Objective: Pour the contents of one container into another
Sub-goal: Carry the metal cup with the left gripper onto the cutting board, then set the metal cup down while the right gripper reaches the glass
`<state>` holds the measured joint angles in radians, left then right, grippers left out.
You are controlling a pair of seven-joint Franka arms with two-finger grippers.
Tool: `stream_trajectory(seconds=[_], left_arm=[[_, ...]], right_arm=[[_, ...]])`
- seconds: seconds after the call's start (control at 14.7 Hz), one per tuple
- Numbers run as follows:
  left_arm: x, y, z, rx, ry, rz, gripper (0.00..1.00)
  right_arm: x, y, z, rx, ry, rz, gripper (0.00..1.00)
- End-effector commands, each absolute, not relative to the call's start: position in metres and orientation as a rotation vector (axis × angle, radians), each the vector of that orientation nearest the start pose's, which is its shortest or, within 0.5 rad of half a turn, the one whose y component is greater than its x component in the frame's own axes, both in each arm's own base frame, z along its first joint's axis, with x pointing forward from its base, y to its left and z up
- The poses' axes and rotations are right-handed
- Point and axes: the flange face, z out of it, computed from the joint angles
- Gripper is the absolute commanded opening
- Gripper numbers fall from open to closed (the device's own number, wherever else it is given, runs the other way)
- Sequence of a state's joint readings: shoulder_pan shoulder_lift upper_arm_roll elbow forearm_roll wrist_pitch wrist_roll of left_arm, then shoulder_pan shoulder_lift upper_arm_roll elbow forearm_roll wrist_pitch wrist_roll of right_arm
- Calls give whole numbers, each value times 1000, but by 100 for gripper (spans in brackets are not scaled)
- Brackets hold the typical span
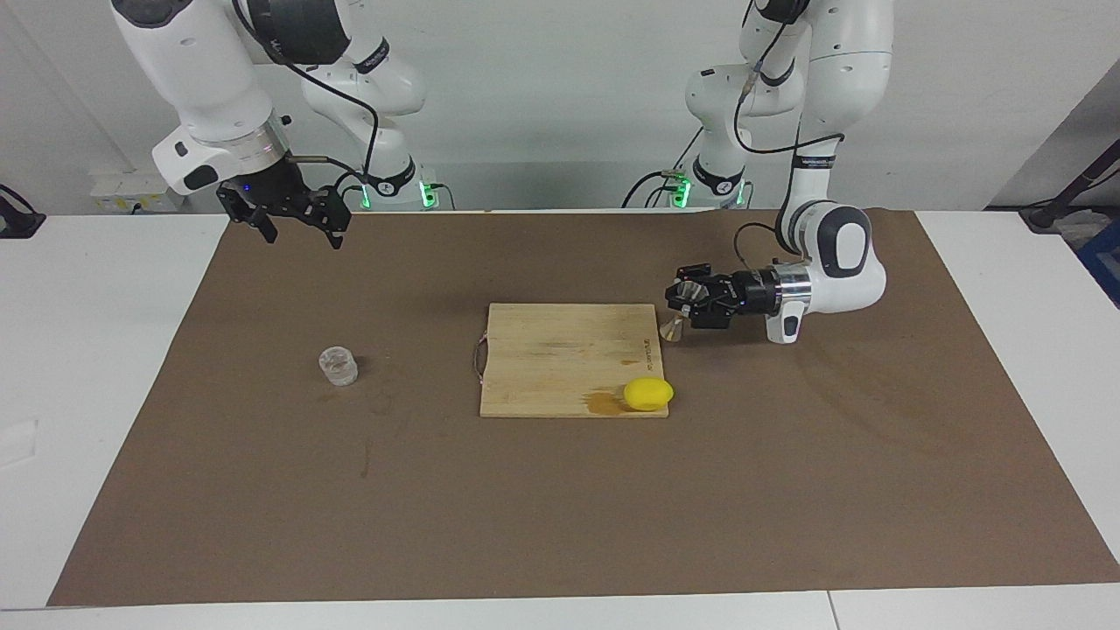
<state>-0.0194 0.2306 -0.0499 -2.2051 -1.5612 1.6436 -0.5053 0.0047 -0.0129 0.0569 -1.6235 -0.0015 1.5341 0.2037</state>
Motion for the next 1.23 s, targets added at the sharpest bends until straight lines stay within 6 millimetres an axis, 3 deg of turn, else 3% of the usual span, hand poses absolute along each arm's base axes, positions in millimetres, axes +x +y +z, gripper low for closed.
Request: stream_trajectory(seconds=[0.0,0.68,0.95,1.16], left_arm=[[510,-164,319,1330,1122,-1036,17],[494,-283,317,1238,1259,-972,18],[489,-310,316,1149,1312,-961,18],[476,-333,309,1169,1318,-851,19]], right_arm=[[542,31,607,-3119,211,116,100],[542,31,607,-3118,211,116,100],[542,31,607,-3118,211,116,100],[542,30,607,-3118,213,116,100]])
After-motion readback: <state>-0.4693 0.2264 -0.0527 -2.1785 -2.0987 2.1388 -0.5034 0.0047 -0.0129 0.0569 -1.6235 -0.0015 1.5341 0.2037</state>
